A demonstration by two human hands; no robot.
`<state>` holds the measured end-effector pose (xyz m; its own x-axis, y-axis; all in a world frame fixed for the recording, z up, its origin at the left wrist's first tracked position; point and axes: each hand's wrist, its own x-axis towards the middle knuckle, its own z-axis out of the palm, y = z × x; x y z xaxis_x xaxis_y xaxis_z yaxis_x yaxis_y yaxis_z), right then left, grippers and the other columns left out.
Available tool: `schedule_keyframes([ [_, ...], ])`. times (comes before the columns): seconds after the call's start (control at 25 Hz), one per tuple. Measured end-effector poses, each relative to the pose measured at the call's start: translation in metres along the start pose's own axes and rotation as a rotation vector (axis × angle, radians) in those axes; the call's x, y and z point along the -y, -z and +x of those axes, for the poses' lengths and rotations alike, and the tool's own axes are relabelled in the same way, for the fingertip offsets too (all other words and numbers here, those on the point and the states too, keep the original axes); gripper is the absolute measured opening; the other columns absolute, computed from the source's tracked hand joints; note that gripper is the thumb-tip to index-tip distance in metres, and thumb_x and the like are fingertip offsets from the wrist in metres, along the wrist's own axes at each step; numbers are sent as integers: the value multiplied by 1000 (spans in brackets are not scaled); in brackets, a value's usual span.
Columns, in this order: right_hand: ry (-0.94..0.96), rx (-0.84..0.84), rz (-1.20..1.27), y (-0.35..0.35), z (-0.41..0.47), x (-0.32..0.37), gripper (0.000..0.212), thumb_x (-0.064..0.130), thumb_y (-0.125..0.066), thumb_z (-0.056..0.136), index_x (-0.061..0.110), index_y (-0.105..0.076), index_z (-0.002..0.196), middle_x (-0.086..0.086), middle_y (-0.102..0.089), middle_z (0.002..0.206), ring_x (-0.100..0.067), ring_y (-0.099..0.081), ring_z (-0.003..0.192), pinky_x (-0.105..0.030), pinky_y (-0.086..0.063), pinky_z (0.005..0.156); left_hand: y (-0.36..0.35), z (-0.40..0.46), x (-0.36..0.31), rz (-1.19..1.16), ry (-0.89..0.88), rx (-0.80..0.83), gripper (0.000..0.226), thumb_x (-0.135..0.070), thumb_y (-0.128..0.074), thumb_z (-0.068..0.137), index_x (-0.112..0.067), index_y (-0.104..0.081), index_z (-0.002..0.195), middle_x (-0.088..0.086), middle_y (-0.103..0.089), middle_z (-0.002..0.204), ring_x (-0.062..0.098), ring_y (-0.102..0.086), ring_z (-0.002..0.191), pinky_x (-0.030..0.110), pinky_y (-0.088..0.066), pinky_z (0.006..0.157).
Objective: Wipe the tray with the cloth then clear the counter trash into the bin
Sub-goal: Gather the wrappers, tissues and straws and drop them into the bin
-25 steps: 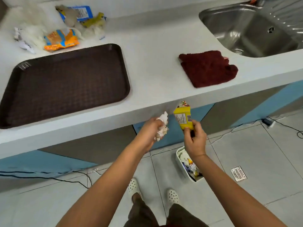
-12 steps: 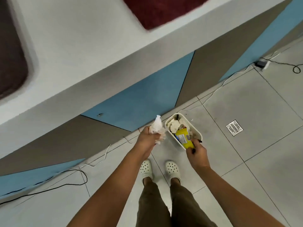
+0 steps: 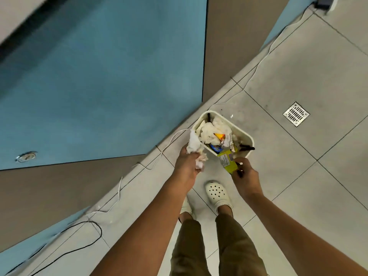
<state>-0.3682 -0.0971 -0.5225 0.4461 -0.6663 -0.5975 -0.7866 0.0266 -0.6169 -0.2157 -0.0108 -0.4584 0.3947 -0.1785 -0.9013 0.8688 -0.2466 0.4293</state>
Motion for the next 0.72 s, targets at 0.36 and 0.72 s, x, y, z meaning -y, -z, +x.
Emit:
schedule_keyframes([
  [0.36, -6, -69, -25, -12, 76, -21, 27, 0, -48, 85, 12, -62, 103, -14, -60, 81, -26, -52, 62, -34, -44, 61, -41, 100, 15, 131, 93, -49, 34, -4, -41, 93, -15, -49, 124, 7, -58, 95, 16, -51, 68, 25, -39, 53],
  [0.72, 63, 70, -83, -27, 115, -25, 35, -2, -46, 86, 14, -61, 113, -11, -56, 117, -20, -58, 99, -20, -47, 83, -71, 150, 12, 217, 145, -70, 34, -14, -41, 95, -11, -49, 128, 13, -61, 114, 16, -52, 66, 25, -39, 58],
])
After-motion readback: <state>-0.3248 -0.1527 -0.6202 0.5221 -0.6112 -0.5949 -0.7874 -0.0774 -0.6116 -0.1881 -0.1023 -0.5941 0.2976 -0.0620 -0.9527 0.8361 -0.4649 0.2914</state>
